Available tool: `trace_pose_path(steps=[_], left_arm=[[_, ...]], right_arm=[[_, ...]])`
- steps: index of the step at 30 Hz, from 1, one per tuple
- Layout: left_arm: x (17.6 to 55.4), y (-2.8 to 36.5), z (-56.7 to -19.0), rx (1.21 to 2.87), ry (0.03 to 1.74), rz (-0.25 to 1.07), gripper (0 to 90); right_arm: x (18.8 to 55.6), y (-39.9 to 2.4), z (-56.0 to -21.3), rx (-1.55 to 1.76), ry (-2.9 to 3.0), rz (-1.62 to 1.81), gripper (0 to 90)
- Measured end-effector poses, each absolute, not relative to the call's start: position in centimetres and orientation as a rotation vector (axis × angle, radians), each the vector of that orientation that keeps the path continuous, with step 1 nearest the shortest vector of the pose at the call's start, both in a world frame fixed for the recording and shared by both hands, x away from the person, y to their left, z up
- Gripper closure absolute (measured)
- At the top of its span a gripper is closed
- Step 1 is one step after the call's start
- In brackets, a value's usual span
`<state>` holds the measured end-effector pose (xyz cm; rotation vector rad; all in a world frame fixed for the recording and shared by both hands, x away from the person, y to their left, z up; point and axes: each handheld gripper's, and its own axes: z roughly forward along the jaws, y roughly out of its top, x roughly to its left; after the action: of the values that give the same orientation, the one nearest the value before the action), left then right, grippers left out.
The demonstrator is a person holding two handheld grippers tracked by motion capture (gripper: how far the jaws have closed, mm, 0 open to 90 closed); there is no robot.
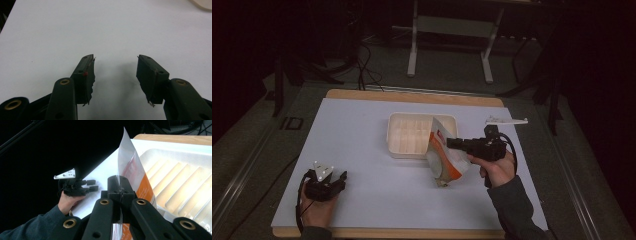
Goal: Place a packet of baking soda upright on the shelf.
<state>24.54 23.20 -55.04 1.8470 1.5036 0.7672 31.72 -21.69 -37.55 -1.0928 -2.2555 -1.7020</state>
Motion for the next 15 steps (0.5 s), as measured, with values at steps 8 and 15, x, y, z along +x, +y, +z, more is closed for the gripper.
trace_pose_path(steps=[8, 15], left_arm=[[24.5, 23.2, -55.0, 1.847, 1.504, 0.766, 48.1], [24.5, 23.2, -55.0, 1.846, 1.505, 0.765, 48.1]], right_arm=[[32.2, -21.9, -37.0, -1.134, -2.252, -1.734, 90.0], [32.5, -22.2, -36.5, -1.169, -2.244, -1.754, 90.0]])
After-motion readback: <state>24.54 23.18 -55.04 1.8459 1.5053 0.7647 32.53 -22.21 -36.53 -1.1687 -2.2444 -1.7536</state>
